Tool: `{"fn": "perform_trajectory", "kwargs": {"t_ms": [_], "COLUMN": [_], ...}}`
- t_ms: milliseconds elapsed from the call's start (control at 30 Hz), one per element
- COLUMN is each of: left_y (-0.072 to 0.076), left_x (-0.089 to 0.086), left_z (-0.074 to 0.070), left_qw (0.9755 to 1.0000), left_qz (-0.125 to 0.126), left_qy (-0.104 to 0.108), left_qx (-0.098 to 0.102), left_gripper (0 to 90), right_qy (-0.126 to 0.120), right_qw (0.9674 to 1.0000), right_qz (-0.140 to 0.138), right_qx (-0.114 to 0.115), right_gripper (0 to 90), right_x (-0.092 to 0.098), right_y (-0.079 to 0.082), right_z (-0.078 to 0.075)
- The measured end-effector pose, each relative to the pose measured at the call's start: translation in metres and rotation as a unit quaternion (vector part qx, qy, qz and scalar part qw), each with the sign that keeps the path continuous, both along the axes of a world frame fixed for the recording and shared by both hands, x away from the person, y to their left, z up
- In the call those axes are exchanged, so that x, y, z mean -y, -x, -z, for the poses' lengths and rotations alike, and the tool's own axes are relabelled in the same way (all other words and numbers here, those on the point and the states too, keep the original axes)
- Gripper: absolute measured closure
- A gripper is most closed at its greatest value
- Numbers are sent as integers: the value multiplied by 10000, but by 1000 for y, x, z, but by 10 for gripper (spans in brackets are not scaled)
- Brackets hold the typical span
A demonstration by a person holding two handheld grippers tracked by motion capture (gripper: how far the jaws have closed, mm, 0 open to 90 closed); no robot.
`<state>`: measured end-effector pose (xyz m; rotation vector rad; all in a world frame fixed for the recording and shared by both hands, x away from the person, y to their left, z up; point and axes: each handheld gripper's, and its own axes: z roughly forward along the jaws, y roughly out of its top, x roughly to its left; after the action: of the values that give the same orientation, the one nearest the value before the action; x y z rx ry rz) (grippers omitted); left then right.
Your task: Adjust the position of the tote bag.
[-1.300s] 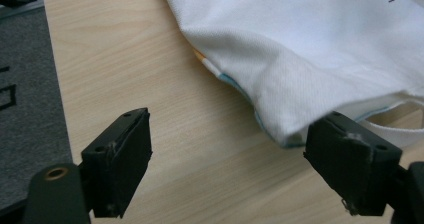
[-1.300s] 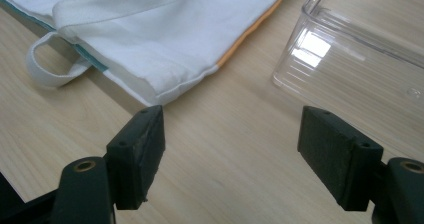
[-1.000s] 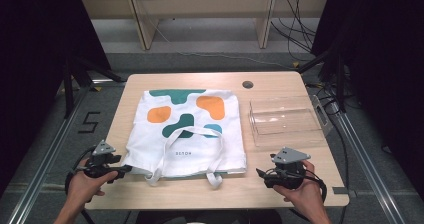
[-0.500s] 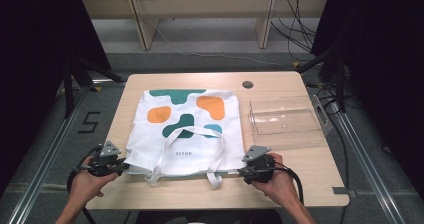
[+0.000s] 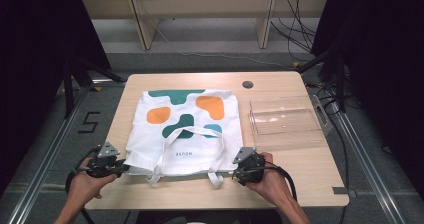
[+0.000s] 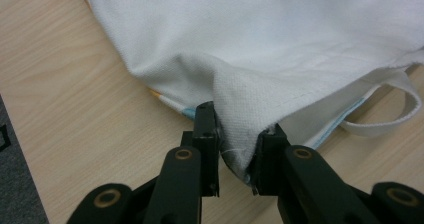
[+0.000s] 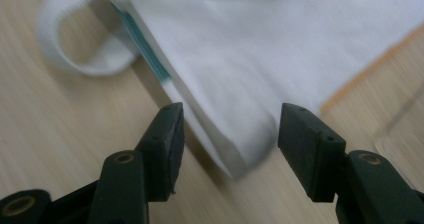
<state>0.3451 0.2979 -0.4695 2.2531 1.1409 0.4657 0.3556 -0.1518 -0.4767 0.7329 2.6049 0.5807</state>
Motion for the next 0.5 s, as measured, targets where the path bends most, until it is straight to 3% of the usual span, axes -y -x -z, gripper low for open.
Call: {"fn": "perform_trajectory", "kwargs": {"t_ms": [33, 67, 100, 133, 233, 400, 467, 500], "left_y": [0, 0, 0, 0, 0, -1, -1, -2], "left_x": [0, -1, 0, 0, 0, -1, 0, -3], "left_z": [-1, -1, 0, 0, 0, 0, 2, 0], "left_qw": [10000, 10000, 10000, 10000, 10000, 9999, 9999, 9997], "left_qz": [23, 51, 12, -8, 16, 48, -6, 136], "left_qy": [42, -14, 25, 5, 19, 27, 114, -106], "left_qx": [-32, -19, -17, -10, -24, -94, -89, -154], "left_gripper": [765, 764, 763, 762, 760, 753, 751, 747], "right_qy": [0, 16, 75, -56, -175, 2, -6, -22], "right_qw": [10000, 9996, 9989, 9983, 9984, 9984, 9984, 9986], "right_qz": [0, 224, 442, 530, 525, 416, 369, 272], "right_qx": [0, -152, -160, -224, -128, 375, 426, 459], "right_gripper": [450, 452, 433, 432, 440, 470, 488, 548], "right_x": [0, 5, 14, 16, 16, 1, -4, -8], "right_y": [0, 0, -2, -4, -7, -16, -19, -24], "right_z": [0, 1, 1, 1, 0, 2, 4, 7]}}
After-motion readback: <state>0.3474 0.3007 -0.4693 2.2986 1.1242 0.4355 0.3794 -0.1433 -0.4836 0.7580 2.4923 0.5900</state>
